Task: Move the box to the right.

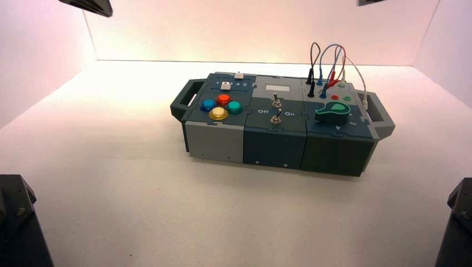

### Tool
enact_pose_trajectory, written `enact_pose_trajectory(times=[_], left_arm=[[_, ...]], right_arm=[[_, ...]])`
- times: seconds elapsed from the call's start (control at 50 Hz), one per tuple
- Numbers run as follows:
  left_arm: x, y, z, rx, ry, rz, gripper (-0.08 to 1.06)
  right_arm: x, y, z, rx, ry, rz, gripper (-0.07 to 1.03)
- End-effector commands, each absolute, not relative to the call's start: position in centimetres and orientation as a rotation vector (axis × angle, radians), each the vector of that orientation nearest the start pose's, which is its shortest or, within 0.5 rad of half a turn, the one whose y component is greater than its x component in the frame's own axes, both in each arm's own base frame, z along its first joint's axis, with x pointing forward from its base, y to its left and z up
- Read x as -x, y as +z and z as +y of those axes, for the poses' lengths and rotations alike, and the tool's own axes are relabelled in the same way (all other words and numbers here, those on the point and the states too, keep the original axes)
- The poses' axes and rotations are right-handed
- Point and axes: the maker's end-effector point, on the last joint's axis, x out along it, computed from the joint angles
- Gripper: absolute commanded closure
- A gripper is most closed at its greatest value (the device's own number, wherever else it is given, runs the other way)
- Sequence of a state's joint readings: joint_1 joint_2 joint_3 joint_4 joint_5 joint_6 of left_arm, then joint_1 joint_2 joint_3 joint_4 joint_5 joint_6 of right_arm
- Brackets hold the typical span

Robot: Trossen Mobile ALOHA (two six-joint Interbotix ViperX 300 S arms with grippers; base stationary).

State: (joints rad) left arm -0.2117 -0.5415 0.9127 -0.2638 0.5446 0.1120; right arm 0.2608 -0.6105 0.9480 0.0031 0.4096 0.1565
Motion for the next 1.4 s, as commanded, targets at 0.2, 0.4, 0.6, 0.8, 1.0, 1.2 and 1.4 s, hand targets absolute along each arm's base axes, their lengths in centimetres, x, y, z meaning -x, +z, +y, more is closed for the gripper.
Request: enact_pose_trajectory(times=[0.2, 0.4, 0.6, 0.8, 1.0, 1.2, 1.4], left_arm=[[-28.1, 16.7, -10.1, 0.064, -0.308, 0.939, 1.01], [-28.6, 16.2, -11.0, 0.050, -0.328, 0.966, 1.01], [-29.1, 15.6, -11.8, 0.035, -0.346, 1.002, 1.01], [-29.9, 14.6, -12.8, 0.002, -0.370, 1.107, 1.01], [-30.5, 13.2, -14.1, -0.025, -0.394, 1.168, 1.01], [-31.1, 11.0, -14.8, -0.041, -0.397, 1.230, 1.01], [-31.8, 9.0, -15.2, -0.052, -0.391, 1.276, 1.01]], right_arm=[[-27.7, 19.3, 7.0, -0.065, 0.161, 0.786, 0.98], [-26.1, 18.3, 6.7, -0.069, 0.141, 0.885, 0.98], [-24.7, 16.6, 6.4, -0.066, 0.119, 1.012, 0.98], [-24.2, 15.2, 6.3, -0.063, 0.107, 1.095, 0.98], [-24.1, 13.7, 6.4, -0.060, 0.098, 1.161, 0.98], [-24.3, 12.7, 6.5, -0.059, 0.094, 1.199, 0.98], [-24.2, 11.2, 6.5, -0.049, 0.083, 1.263, 0.98]])
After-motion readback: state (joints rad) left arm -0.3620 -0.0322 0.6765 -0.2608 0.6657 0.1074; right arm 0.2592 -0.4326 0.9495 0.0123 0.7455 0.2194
